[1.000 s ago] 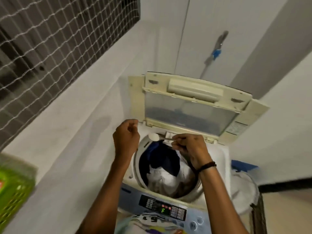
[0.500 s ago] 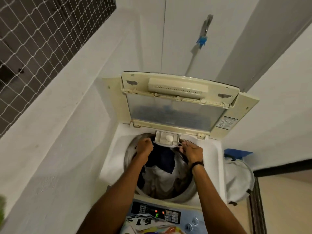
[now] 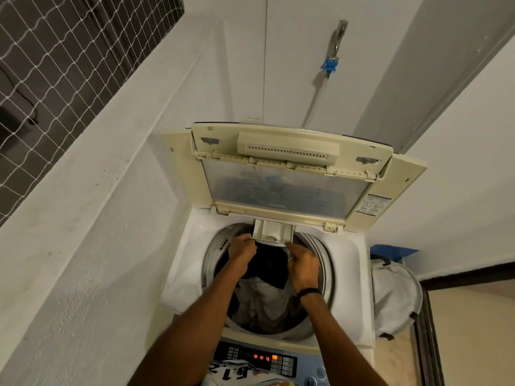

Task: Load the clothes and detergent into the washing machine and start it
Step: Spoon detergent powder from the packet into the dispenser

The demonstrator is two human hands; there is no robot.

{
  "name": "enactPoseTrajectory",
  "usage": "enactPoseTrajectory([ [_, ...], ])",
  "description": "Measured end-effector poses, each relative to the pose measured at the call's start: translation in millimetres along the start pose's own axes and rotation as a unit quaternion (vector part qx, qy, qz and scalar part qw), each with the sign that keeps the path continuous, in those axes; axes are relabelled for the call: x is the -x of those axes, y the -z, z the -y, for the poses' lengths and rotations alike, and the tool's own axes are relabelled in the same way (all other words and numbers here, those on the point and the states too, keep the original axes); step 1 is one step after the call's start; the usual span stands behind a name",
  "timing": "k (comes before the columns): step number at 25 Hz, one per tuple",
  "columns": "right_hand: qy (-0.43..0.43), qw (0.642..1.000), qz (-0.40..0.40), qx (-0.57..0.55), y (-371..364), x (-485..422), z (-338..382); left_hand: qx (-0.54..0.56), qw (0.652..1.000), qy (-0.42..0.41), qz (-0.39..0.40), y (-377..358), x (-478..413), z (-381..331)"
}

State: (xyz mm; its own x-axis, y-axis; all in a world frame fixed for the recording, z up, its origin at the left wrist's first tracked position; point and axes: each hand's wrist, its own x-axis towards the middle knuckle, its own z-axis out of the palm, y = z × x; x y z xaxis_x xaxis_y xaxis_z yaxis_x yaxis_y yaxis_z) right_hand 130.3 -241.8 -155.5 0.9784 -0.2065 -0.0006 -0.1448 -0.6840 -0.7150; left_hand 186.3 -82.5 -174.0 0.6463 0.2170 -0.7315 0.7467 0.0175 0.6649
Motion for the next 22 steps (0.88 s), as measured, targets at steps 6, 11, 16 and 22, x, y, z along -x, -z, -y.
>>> enactPoseTrajectory([
  [6,0.024,1.000,-0.003,0.018,1,-7,4,0.003,1.000,0.003,-0.006,-2,6,-6],
  [11,0.060,0.997,-0.041,0.025,-3,1,5,0.004,1.000,-0.002,-0.008,-1,11,-6],
  [16,0.012,0.996,-0.087,-0.005,2,2,14,0.017,1.000,-0.006,-0.010,2,21,-12],
  [22,-0.260,0.880,-0.067,-0.393,21,-2,40,0.055,0.994,-0.072,-0.059,31,40,-22],
])
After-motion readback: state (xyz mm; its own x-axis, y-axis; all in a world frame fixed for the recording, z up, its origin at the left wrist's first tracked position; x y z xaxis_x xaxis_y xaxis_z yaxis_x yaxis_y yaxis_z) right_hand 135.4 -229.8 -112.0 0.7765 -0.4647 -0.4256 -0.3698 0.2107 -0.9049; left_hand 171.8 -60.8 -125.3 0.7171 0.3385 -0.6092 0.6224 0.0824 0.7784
